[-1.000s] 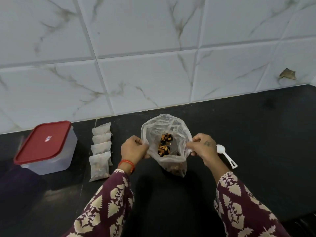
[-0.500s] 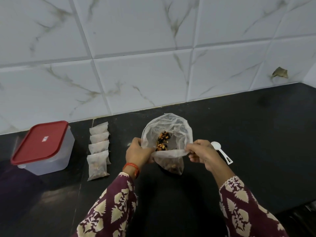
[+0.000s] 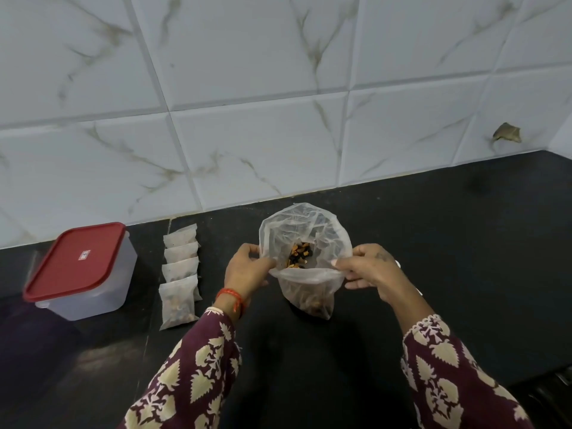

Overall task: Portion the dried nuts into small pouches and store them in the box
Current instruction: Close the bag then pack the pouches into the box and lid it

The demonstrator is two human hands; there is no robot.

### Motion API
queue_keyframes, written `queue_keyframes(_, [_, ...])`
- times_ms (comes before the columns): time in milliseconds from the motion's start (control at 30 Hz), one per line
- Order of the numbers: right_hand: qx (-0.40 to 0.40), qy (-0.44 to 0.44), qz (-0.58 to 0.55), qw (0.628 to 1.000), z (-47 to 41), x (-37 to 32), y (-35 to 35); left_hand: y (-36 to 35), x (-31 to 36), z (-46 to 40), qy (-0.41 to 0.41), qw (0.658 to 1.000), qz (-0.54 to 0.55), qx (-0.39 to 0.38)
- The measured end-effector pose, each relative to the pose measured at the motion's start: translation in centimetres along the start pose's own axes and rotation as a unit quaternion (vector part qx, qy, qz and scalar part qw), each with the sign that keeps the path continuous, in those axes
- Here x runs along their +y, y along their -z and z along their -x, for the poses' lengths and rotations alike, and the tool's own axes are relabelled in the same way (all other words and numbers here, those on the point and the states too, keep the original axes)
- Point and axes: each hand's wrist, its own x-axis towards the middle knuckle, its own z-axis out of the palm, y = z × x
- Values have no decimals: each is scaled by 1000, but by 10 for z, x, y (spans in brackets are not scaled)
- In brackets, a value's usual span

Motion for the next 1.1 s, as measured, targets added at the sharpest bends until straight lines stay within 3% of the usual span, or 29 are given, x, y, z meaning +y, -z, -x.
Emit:
queue_keyframes(100, [13,5,-33,999,1,0,-1,0,1,-1,21,998,51,-4])
queue_keyframes(200, [86,42,53,994,-1,-5,-3,-1,7,-3,-27,999,3,36])
queue_keyframes(400, [148,82,220,961,-2,-22,10,13,18,-8,-87,982,-164,43])
queue_keyframes(467, [127,61,191,971,-9,-25,13,16,19,-15,-113,946,-291,91])
queue_keyframes(567, [68,19,123,990,-21,-32,7,10,24,-27,-139,936,-318,58])
queue_keyframes(633, [85,48,186,978,-30,-35,3,4,29,-29,-152,940,-303,46])
queue_keyframes(767, [160,140,255,943,-34,-49,8,7,41,-37,-170,919,-342,97])
queue_keyframes(967, [41,55,201,977,-48,-57,8,-9,59,-59,-219,900,-378,-10])
queue_keyframes(1033, [25,75,219,972,-53,-60,2,-24,67,-66,-229,891,-388,-51])
queue_keyframes(1100, [52,111,226,966,-59,-64,0,-32,74,-74,-246,895,-371,-42])
